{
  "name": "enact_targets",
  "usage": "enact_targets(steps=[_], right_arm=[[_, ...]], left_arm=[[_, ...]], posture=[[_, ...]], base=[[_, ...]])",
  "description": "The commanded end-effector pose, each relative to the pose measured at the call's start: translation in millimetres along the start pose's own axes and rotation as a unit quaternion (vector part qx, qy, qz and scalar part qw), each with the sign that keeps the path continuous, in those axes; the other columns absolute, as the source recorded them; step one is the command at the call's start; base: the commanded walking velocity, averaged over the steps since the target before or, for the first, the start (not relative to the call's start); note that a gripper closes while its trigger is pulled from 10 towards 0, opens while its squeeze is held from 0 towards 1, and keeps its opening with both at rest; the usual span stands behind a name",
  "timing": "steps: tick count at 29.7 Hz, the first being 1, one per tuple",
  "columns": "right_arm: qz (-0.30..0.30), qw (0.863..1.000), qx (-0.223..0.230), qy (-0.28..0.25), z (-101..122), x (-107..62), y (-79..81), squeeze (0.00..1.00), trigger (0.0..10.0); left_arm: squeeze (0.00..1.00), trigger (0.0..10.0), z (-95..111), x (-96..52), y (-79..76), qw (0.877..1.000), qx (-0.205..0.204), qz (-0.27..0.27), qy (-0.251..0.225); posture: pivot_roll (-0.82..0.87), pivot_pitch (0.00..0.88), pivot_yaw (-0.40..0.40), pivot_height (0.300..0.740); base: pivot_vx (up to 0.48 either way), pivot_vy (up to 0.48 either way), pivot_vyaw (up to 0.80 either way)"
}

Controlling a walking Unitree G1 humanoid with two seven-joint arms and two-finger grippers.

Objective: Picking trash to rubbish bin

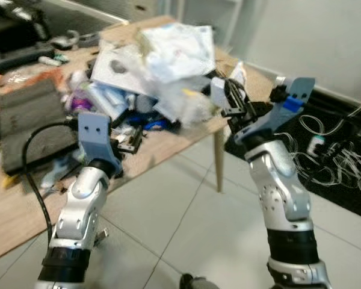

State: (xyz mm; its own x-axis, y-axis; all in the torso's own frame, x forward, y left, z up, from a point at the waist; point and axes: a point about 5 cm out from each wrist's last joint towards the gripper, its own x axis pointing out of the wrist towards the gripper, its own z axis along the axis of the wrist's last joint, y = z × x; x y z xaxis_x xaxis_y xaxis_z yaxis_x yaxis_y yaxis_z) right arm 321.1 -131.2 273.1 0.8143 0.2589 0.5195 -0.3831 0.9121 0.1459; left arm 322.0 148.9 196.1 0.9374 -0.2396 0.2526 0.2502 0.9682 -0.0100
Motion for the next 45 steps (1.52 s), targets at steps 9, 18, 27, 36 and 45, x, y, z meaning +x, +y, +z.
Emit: enact_targets(steps=[9,18,27,36,45], right_arm=[[0.008,1.0,0.005,-0.006,-0.3,-0.6,5.0,0.0,10.0],[0.011,1.0,0.007,-0.006,-1.1,-0.9,6.4,0.0,10.0],[0.011,1.0,0.006,-0.006,-1.2,-1.4,6.7,0.0,10.0],[0.01,1.0,-0.011,0.01,-8.2,-10.3,4.0,0.0,10.0],[-0.009,0.999,-0.002,0.045,-27.6,-28.3,-0.3,0.0,10.0]], left_arm=[[0.0,10.0,18.2,-2.0,4.8,0.996,-0.054,0.014,-0.065],[0.0,10.0,26.8,-4.1,-3.2,0.991,-0.09,-0.036,-0.088],[0.0,10.0,27.4,-15.3,-33.7,0.975,-0.103,-0.185,-0.064],[0.0,10.0,9.8,-22.4,-30.3,0.98,-0.03,-0.195,-0.011],[0.0,10.0,-26.4,-28.9,-1.3,0.985,0.1,-0.117,0.083]], posture=[[0.02,0.193,-0.009,0.74],[0.02,0.192,-0.009,0.74],[0.02,0.19,-0.009,0.74],[0.02,0.188,-0.009,0.74],[0.02,0.185,-0.002,0.74]], base=[[0.0,0.0,-0.8],[0.0,0.0,-0.8],[0.0,0.0,-0.8],[0.0,0.0,-0.8],[0.0,0.0,-0.8]])
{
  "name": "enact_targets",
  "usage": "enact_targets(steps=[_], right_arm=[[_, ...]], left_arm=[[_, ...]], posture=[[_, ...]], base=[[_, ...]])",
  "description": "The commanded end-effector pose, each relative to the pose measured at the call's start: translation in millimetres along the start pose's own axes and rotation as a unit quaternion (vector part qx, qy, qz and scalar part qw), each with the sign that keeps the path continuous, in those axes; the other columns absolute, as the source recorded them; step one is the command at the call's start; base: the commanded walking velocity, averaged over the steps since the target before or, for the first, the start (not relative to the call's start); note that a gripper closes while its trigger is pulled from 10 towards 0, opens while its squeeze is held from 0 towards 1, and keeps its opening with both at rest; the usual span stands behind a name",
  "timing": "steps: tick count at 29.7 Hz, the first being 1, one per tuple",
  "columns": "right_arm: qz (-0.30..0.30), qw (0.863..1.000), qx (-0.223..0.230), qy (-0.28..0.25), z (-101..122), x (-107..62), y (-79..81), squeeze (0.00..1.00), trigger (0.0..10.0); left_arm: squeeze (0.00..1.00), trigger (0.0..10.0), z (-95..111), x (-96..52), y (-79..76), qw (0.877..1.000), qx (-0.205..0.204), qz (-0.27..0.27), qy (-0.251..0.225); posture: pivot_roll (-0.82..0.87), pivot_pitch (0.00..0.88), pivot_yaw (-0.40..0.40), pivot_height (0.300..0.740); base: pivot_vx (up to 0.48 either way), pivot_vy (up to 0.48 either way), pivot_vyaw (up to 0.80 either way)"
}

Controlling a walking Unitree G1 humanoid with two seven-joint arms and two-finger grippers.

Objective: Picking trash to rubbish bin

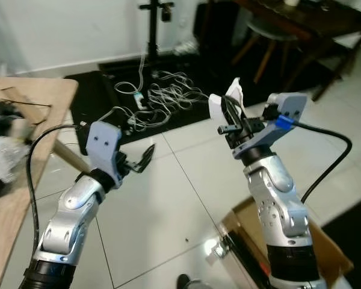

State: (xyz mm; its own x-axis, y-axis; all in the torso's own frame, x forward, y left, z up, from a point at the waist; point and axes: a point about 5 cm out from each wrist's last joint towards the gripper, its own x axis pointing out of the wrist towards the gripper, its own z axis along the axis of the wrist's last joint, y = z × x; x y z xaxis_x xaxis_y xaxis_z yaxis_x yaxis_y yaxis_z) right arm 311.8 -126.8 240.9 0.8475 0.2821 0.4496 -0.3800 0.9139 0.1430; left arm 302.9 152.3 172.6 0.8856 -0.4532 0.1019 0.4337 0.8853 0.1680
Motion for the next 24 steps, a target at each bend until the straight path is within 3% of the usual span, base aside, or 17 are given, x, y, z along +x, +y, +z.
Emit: enact_targets(steps=[1,3,4,7,11,13,18,24], right_arm=[[-0.009,1.0,0.001,0.005,-3.6,-4.9,-3.2,0.0,10.0],[-0.012,1.0,0.002,0.017,-10.6,-8.9,-3.5,0.0,10.0],[-0.012,1.0,0.002,0.017,-10.6,-8.9,-3.5,0.0,10.0],[-0.015,0.999,0.004,0.028,-17.6,-12.8,-4.8,0.0,10.0],[-0.021,0.998,0.006,0.053,-32.9,-19.9,-7.9,0.0,10.0],[-0.032,0.995,0.005,0.096,-56.3,-34.7,-11.2,0.0,10.0],[-0.034,0.993,0.005,0.116,-65.5,-43.4,-11.4,0.0,10.0],[-0.034,0.992,0.006,0.118,-66.8,-44.1,-10.7,0.0,10.0]], left_arm=[[0.0,10.0,-8.9,-2.8,-2.1,0.999,0.029,-0.001,0.019],[0.0,10.0,-27.7,-12.1,0.9,0.997,0.045,0.01,0.054],[0.0,10.0,-27.7,-12.1,0.9,0.997,0.045,0.01,0.054],[0.0,10.0,-46.9,-25.4,9.6,0.995,-0.003,0.065,0.075],[0.0,10.0,-59.1,-30.4,10.7,0.993,-0.012,0.085,0.085],[0.0,10.0,-84.6,-42.1,13.3,0.983,-0.042,0.129,0.123],[0.0,10.0,-102.0,-55.2,15.7,0.972,-0.055,0.168,0.153],[0.0,10.0,-102.7,-55.5,15.5,0.972,-0.059,0.171,0.149]], posture=[[0.02,0.185,-0.002,0.74],[0.02,0.18,0.001,0.74],[0.02,0.18,0.001,0.74],[0.02,0.176,0.0,0.74],[0.02,0.168,-0.005,0.74],[0.02,0.16,-0.003,0.74],[0.02,0.155,-0.007,0.74],[0.02,0.155,-0.007,0.74]], base=[[0.0,0.0,-0.8],[0.0,0.0,-0.8],[0.0,0.0,-0.8],[0.0,0.0,-0.8],[0.0,0.0,-0.8],[0.0,0.0,-0.8],[0.0,0.0,-0.8],[0.0,0.0,-0.8]])
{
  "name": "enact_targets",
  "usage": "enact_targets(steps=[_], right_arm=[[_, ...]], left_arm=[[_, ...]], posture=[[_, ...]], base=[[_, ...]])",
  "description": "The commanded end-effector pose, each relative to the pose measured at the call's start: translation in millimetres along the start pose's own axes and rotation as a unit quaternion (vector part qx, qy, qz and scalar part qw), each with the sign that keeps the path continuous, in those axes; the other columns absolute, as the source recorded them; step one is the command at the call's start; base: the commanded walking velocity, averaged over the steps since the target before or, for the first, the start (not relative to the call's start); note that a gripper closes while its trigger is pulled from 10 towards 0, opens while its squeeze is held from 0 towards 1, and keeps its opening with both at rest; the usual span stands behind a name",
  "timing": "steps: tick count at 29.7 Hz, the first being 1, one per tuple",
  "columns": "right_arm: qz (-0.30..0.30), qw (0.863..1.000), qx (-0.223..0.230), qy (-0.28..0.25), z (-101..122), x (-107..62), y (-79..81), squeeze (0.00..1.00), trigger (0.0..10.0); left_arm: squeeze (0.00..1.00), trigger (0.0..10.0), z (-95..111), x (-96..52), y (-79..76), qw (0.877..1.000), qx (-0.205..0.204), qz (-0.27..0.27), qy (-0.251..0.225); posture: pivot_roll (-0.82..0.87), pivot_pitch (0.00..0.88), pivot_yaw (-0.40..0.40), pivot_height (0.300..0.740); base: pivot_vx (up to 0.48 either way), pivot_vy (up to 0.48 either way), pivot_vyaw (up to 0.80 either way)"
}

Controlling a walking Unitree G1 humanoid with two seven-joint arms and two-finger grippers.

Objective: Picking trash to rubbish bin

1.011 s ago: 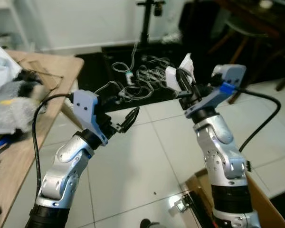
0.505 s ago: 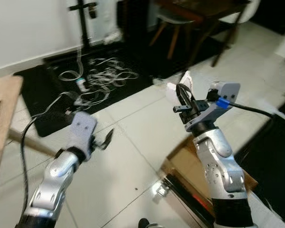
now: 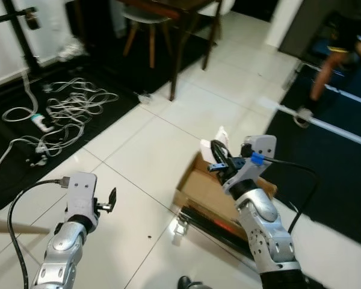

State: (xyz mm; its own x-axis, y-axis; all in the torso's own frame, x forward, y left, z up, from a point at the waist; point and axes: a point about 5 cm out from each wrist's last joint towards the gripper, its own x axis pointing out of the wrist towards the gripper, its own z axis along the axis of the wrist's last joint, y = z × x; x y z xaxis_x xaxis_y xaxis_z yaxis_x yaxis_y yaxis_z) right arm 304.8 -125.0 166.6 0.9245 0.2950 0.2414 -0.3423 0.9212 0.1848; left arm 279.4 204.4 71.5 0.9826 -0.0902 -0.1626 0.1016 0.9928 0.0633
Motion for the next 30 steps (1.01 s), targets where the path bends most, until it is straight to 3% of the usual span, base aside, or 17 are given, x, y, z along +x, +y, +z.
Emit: enact_targets(steps=[1,17,30], right_arm=[[-0.009,1.0,-0.006,0.01,-4.9,-4.3,-4.4,0.0,10.0],[-0.013,1.0,-0.008,0.016,-13.6,-6.0,-8.6,0.0,10.0],[-0.012,1.0,-0.017,0.021,-15.0,-2.8,-10.2,0.0,10.0]], left_arm=[[0.0,10.0,-2.3,-0.8,-3.2,1.0,-0.003,-0.004,-0.004],[0.0,10.0,22.8,9.8,-12.6,0.997,-0.009,-0.032,-0.063],[0.0,10.0,35.4,12.8,-19.0,0.995,-0.01,-0.044,-0.089]], posture=[[0.02,0.155,-0.007,0.74],[0.03,0.152,-0.011,0.74],[0.03,0.16,-0.021,0.74]], base=[[0.0,0.0,-0.8],[0.0,0.0,-0.75],[0.0,0.0,0.0]])
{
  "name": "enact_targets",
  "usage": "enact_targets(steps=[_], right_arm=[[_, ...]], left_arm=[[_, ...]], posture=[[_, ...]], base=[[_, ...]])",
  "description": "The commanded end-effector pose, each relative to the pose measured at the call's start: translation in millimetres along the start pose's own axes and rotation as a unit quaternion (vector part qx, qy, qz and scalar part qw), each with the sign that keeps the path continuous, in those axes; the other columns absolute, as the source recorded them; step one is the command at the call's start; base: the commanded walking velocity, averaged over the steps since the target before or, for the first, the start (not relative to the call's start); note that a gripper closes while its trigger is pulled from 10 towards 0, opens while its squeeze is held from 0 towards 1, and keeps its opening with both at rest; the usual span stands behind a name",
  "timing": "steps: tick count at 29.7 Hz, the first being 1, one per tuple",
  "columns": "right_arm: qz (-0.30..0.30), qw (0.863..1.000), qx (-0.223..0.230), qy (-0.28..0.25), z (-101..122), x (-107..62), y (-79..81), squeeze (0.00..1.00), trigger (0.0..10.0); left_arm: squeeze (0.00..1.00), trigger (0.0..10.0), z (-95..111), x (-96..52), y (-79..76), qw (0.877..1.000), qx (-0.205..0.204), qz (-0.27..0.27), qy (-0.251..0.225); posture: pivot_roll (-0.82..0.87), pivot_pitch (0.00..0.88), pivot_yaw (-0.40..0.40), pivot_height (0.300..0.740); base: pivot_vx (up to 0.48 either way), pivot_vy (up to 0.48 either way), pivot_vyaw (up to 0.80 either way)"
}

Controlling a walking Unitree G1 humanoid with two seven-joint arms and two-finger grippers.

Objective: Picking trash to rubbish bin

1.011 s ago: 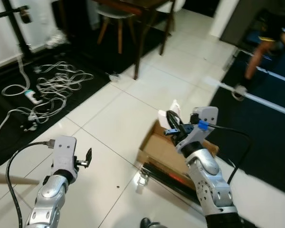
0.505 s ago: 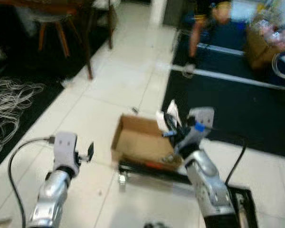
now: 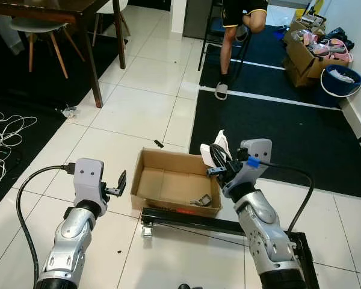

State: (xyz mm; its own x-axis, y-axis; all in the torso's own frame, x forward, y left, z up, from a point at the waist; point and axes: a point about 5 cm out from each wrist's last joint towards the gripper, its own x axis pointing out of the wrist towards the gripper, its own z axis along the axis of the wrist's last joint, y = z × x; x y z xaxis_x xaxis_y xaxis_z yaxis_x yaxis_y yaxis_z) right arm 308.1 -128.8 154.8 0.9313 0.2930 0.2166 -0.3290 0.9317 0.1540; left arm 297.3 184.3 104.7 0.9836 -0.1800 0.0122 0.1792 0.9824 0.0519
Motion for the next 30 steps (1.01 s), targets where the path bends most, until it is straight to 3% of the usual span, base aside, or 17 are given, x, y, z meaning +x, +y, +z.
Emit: enact_targets(steps=[1,8,19,30], right_arm=[[-0.01,1.0,0.003,0.009,-4.7,-1.7,-3.6,0.0,10.0],[-0.012,1.0,-0.002,0.017,-5.7,-0.3,-4.9,0.0,10.0],[-0.002,1.0,-0.007,0.007,-3.0,1.4,-2.5,0.0,10.0],[0.002,1.0,-0.008,0.007,-3.2,2.4,-0.9,0.0,10.0]], left_arm=[[0.0,10.0,-0.7,-0.8,-3.8,1.0,-0.009,-0.007,-0.001],[0.0,10.0,2.7,1.7,-5.6,1.0,-0.015,-0.006,-0.009],[0.0,10.0,8.3,4.8,-6.8,1.0,-0.018,-0.003,-0.021],[0.0,10.0,9.6,5.8,-8.1,0.999,-0.022,-0.007,-0.025]], posture=[[0.03,0.16,-0.021,0.74],[0.03,0.169,-0.02,0.74],[0.02,0.175,-0.022,0.74],[0.02,0.176,-0.023,0.74]], base=[[0.0,0.0,-0.46],[0.0,0.0,-0.71],[0.0,0.0,0.0],[0.292,0.0,0.0]])
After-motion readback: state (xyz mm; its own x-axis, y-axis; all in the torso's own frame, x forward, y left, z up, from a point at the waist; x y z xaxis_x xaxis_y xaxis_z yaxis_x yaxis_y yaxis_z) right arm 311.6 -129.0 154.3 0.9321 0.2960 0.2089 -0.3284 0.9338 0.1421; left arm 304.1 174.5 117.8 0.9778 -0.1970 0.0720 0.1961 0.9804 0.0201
